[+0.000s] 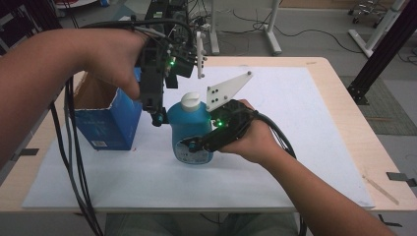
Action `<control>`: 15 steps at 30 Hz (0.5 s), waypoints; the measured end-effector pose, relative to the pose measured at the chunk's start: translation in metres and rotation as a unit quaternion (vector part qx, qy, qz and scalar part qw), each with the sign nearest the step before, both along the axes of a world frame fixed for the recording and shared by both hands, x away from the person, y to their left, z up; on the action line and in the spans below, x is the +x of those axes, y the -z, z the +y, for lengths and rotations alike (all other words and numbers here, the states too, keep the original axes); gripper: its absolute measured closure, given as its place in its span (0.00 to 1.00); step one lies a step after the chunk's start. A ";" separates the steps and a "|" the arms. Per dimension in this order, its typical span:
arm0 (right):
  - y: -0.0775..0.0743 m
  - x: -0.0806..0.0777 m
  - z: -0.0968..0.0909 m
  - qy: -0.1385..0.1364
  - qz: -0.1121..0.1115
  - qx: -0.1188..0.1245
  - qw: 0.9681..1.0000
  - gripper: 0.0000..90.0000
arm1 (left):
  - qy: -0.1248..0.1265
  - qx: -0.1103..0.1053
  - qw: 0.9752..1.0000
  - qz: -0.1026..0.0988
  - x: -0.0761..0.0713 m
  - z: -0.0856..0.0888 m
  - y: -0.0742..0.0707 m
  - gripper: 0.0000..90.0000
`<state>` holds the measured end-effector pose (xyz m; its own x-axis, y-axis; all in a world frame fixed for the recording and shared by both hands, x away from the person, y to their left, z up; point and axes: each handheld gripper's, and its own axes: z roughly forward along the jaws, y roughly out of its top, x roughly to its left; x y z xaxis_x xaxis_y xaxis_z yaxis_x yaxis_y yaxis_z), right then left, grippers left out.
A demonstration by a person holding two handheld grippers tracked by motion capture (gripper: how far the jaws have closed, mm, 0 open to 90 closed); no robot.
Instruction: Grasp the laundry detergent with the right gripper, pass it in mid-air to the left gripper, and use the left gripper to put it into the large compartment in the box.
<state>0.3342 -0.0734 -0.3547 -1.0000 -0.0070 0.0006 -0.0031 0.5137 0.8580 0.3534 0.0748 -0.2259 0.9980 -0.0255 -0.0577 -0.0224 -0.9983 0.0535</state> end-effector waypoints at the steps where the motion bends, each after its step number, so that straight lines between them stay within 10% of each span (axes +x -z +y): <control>1: 0.000 0.001 0.000 0.001 0.000 0.001 1.000 0.52 | 0.000 0.000 1.000 0.000 -0.001 -0.002 0.001 0.02; 15: -0.001 0.001 0.003 0.003 0.005 0.009 1.000 0.52 | 0.001 -0.008 1.000 -0.001 -0.002 -0.016 0.007 0.02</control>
